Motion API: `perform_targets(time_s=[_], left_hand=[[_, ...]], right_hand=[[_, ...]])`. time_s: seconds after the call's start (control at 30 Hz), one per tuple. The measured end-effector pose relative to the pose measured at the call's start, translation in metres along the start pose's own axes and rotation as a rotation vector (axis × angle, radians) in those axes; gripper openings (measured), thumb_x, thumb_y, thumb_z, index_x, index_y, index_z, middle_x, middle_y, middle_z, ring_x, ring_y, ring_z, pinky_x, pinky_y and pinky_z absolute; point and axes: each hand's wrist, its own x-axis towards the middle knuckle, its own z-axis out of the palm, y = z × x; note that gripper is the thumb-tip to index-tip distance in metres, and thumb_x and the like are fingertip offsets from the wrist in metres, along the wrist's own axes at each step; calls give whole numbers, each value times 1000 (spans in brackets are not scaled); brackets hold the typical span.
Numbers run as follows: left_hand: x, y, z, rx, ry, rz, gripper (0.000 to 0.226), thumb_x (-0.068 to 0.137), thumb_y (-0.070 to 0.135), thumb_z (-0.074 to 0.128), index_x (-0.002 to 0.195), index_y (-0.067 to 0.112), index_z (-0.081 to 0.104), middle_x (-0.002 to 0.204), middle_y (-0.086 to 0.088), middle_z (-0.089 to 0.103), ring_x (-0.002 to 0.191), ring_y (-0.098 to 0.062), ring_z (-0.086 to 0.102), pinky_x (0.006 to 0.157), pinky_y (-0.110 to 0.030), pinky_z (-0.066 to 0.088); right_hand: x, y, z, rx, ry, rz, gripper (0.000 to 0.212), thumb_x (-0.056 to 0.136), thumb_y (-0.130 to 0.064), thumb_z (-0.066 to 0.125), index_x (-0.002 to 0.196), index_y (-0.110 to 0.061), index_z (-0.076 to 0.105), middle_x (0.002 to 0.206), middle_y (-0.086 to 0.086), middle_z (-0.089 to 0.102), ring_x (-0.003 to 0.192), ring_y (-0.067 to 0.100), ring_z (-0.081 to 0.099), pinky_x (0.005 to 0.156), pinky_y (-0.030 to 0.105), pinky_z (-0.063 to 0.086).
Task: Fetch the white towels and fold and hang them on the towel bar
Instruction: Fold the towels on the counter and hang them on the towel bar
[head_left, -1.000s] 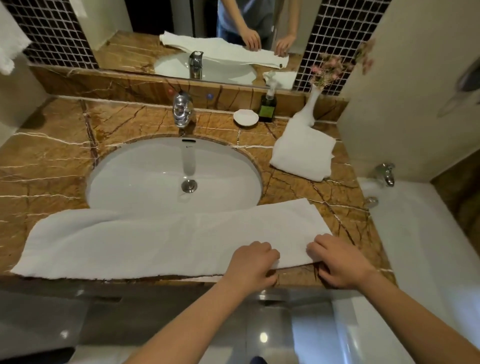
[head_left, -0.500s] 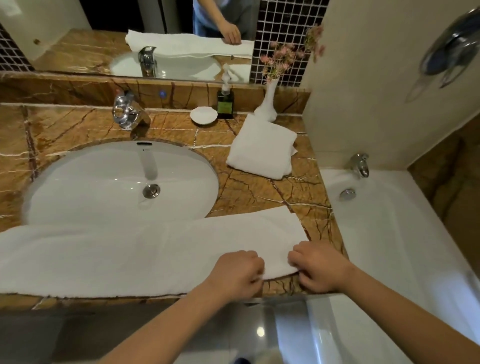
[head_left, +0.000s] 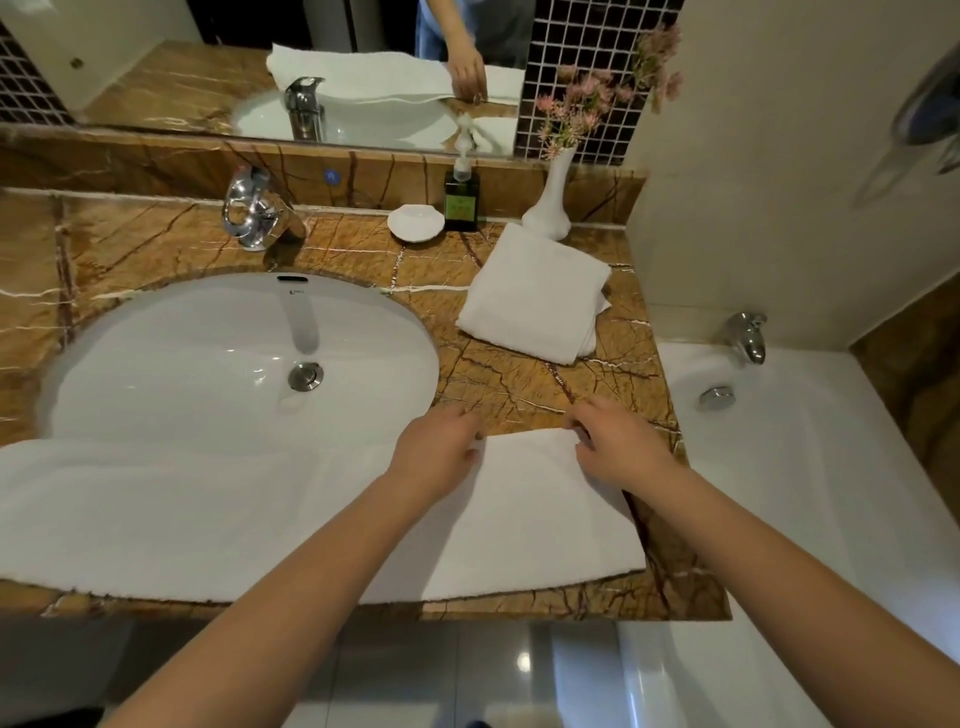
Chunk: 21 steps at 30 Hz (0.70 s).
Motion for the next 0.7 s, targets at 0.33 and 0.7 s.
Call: perform_targets(time_s=[0.33,0.7], left_hand=[[-14,-7,-12,-45,32,-34,17,94,25,46,100,14,58,101,-5,61,92,-26,58,71,-34,44],[-19,-38,-13,-9,15,-90,45,88,55,50,57,26,36,60,6,46,69,-20,46,56,-30,31]], right_hand=[[-5,11,-19,177,-65,24,3,86,-16,64,87,-17,66,81,-7,58,76,11,52,63,24,36],[18,-18,4,113,-5,74,7,93,-18,54,87,-22,51,88,-3,52,81,17,51,66,30,41]])
